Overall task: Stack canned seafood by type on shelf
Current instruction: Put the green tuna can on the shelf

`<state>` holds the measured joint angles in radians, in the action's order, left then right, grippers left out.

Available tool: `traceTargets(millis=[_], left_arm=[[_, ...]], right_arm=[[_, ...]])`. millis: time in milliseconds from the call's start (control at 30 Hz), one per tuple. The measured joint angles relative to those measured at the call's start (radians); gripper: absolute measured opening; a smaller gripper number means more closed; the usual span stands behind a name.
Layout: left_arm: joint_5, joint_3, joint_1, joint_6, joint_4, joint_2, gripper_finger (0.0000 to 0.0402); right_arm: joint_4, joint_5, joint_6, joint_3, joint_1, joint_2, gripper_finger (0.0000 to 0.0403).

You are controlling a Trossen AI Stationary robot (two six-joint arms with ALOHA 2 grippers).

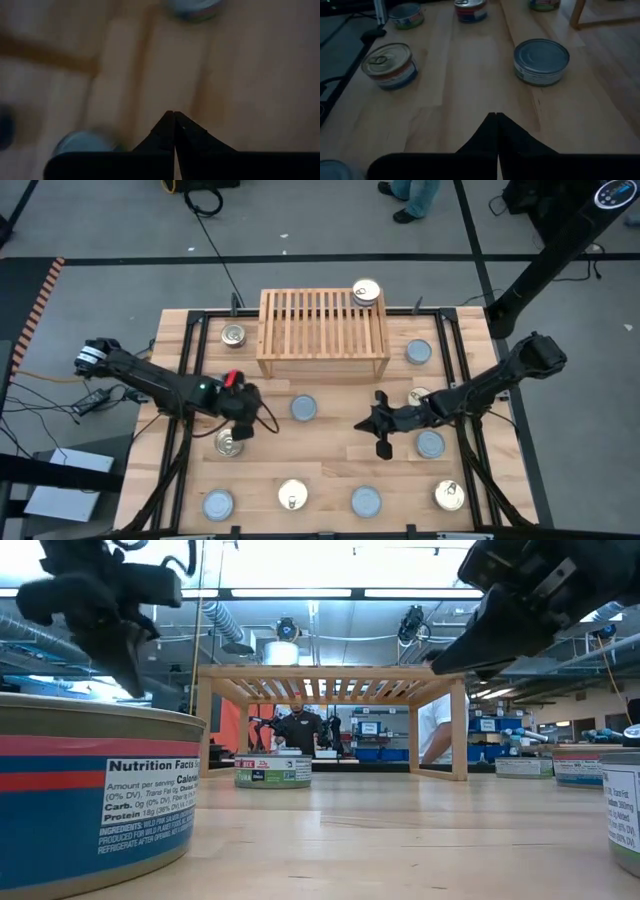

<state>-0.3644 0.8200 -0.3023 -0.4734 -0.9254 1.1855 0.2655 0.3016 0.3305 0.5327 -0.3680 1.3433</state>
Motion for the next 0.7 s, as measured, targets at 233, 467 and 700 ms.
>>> traceTargets(millis=[233, 467, 700], left_arm=[[-0.092, -0.06, 0.025, -0.128, -0.125, -0.001, 0.0003], [-0.092, -0.159, 0.093, -0.136, -0.1, -0.001, 0.0002], [-0.01, -0.171, 0.107, -0.076, -0.001, -0.001, 0.0032]], right_arm=[[-0.005, 0.022, -0.018, 0.0, -0.021, -0.002, 0.0005], [-0.005, 0.023, -0.019, 0.0, -0.021, -0.002, 0.0005], [-0.006, 0.023, -0.019, 0.0, -0.021, -0.002, 0.0005]])
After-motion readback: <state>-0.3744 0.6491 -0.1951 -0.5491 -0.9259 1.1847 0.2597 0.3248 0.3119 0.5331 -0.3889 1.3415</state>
